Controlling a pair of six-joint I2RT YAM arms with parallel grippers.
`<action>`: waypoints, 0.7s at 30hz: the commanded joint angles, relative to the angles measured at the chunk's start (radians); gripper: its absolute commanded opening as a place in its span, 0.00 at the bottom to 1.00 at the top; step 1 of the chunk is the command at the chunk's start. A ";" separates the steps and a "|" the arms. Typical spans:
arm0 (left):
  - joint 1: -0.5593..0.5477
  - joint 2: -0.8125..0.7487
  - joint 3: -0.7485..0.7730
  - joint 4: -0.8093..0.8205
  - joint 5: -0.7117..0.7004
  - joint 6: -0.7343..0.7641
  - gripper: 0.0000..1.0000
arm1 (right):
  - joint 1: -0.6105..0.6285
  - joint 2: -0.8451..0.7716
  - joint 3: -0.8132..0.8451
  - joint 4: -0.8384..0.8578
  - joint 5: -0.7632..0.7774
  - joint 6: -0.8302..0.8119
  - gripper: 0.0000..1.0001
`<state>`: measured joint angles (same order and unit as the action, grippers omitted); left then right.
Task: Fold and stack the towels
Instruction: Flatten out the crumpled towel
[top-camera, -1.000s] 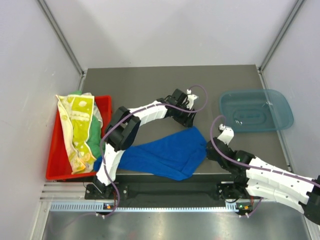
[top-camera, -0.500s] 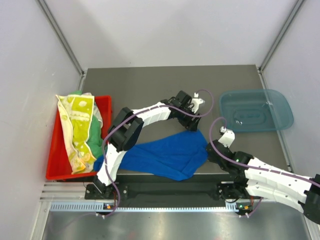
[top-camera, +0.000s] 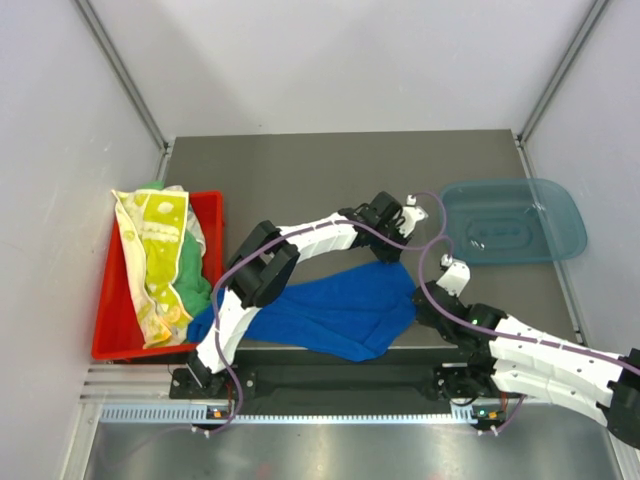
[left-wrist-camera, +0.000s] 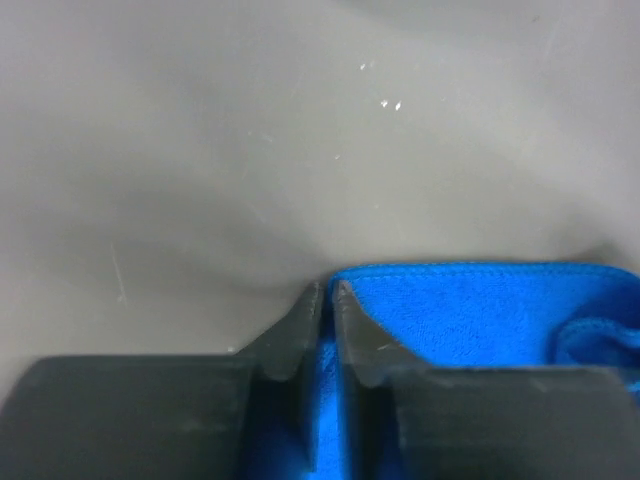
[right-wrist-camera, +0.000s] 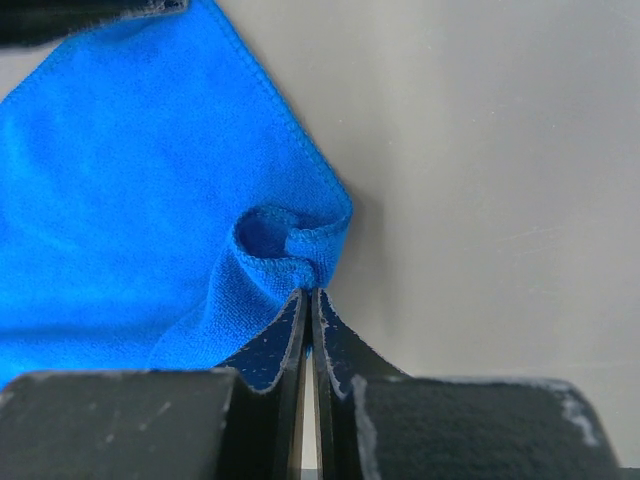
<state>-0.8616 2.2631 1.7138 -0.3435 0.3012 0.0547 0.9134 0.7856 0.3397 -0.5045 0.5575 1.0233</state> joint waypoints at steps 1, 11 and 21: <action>-0.005 0.088 -0.045 -0.140 -0.071 -0.004 0.08 | 0.012 -0.006 0.001 0.021 0.030 0.008 0.02; 0.067 0.087 -0.005 -0.129 -0.368 -0.116 0.00 | -0.044 0.073 0.064 0.145 0.048 -0.119 0.17; 0.185 0.053 -0.002 -0.152 -0.458 -0.213 0.00 | -0.237 0.181 0.094 0.305 -0.090 -0.273 0.20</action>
<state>-0.6983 2.2673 1.7401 -0.3496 -0.0471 -0.1448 0.7105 0.9417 0.3832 -0.2939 0.5133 0.8169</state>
